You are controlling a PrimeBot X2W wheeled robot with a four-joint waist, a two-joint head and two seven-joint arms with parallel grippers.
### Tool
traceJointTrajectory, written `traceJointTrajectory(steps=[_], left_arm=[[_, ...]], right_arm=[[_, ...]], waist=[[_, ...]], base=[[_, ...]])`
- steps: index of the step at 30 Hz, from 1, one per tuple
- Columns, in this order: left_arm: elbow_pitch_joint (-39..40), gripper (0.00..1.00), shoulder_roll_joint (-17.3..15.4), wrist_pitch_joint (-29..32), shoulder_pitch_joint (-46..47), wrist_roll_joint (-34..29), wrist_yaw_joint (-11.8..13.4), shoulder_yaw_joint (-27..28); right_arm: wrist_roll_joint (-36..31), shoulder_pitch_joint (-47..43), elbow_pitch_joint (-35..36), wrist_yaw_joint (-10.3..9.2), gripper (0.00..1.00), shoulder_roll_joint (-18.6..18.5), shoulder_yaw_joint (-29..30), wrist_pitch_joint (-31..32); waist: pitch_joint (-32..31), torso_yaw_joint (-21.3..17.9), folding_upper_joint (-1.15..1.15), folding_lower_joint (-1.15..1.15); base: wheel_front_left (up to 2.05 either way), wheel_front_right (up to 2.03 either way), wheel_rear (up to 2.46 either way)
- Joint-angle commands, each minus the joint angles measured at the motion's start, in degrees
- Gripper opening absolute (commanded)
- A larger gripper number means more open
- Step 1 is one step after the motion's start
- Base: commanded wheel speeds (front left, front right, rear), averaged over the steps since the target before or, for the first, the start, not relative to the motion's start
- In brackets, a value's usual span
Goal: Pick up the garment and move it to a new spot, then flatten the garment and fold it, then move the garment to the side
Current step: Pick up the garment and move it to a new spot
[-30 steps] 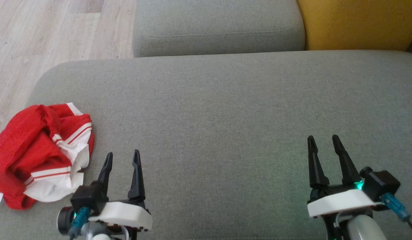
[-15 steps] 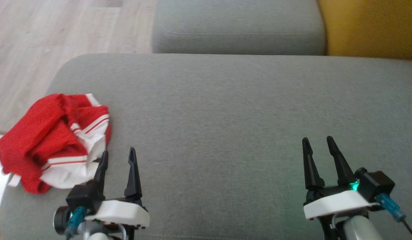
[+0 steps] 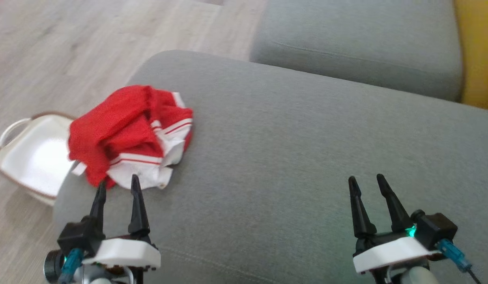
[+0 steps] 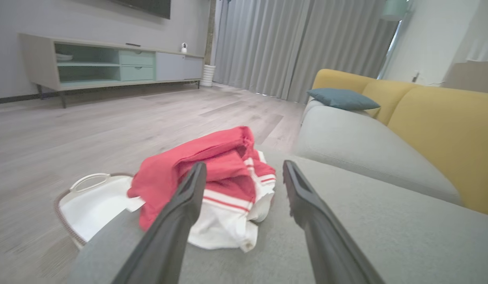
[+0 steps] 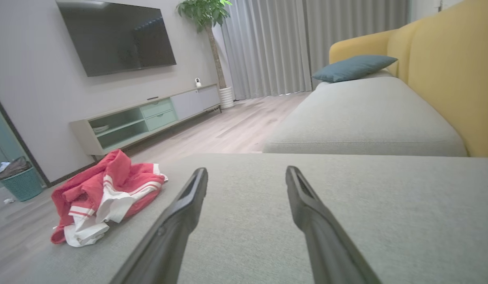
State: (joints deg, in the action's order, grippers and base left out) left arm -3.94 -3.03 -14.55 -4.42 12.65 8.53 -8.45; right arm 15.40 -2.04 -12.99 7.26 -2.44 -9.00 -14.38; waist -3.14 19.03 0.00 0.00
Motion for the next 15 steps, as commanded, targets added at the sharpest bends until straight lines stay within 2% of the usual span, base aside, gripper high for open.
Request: traceJointTrajectory(steps=[1, 8, 15], left_arm=[[1.97, 1.0, 0.15, -0.45, 1.56, -0.46, -0.14, 1.84], [1.98, 1.0, 0.15, -0.45, 0.98, -1.47, -0.54, 2.79], [2.98, 1.0, 0.15, -0.45, 0.58, -2.01, -0.23, 4.42]], right_arm=[[0.25, 1.38, 2.16, 0.23, 1.0, -0.43, -1.42, -0.62], [1.29, 0.85, 2.37, 0.23, 1.0, -0.43, -2.41, -0.62], [1.87, 1.5, 2.06, 0.23, 1.0, -0.43, -3.88, -0.62]], waist=[[-0.33, 2.42, 0.0, 0.0], [-0.55, 6.96, 0.0, 0.0], [0.27, 8.06, 0.0, 0.0]], base=[[0.0, 0.0, 0.0], [0.0, 0.0, 0.0], [0.0, 0.0, 0.0]])
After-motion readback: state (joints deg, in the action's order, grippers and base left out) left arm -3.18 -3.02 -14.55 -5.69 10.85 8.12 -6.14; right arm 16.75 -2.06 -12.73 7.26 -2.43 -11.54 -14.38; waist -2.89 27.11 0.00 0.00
